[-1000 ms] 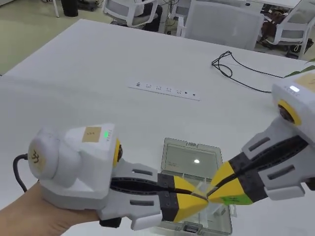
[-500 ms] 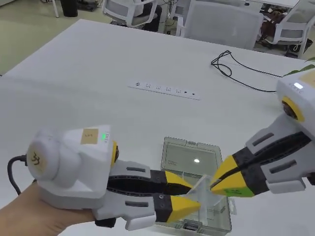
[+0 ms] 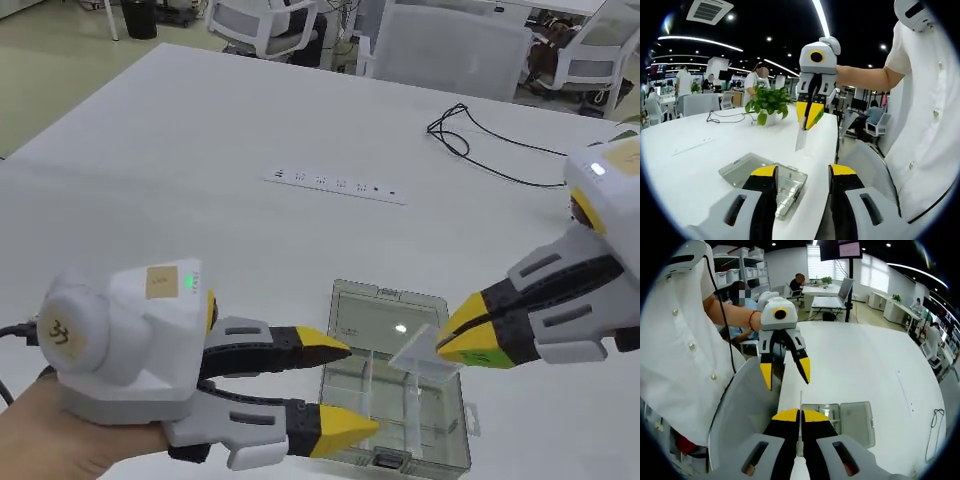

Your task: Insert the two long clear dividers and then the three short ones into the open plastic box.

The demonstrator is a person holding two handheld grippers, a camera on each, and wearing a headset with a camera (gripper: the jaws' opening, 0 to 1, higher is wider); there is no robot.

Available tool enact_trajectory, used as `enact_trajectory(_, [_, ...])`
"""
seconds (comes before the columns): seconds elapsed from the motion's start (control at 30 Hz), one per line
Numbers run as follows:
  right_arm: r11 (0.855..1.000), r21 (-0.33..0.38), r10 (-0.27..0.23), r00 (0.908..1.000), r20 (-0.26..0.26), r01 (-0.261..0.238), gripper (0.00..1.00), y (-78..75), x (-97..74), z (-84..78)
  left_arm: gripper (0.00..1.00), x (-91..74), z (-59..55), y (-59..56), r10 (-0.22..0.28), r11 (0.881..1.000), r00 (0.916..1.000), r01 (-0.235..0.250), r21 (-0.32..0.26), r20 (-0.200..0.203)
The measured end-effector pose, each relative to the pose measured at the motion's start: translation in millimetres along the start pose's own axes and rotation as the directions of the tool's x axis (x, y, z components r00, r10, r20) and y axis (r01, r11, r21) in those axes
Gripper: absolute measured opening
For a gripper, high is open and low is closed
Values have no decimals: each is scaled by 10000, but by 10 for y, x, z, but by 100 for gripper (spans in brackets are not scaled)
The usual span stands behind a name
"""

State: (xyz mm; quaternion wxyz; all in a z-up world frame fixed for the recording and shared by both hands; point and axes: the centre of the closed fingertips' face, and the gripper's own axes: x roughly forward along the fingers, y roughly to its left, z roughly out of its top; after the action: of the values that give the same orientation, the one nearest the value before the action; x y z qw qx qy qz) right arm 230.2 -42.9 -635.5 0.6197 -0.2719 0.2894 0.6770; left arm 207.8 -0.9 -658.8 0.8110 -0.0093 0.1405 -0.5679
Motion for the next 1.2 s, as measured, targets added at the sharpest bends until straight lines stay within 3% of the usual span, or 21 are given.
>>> enact_trajectory(0.2, [9996, 135, -255, 9996, -70, 256, 2, -149, 45, -87, 57, -39, -124, 175, 544, 9973, 9981, -557, -484, -282])
enact_trajectory(0.33, [9992, 226, -323, 9994, -134, 326, 2, -220, 112, -159, 72, -57, -190, 260, 801, 9955, 9961, -819, -478, -370])
enact_trajectory(0.43, [9990, 252, -377, 9992, -160, 381, 2, -318, 173, -249, 74, -63, -259, 311, 890, 9918, 9945, -936, -869, -549])
enact_trajectory(0.8, [9969, 760, -221, 9997, -95, 227, 2, -410, 469, -529, 93, -71, -433, 433, 1310, 9842, 9867, -1411, -1067, -962])
enact_trajectory(1.2, [9936, 1094, -259, 9994, -219, 281, 2, -468, 715, -841, 100, -48, -446, 488, 1455, 9820, 9837, -1566, -1060, -1052])
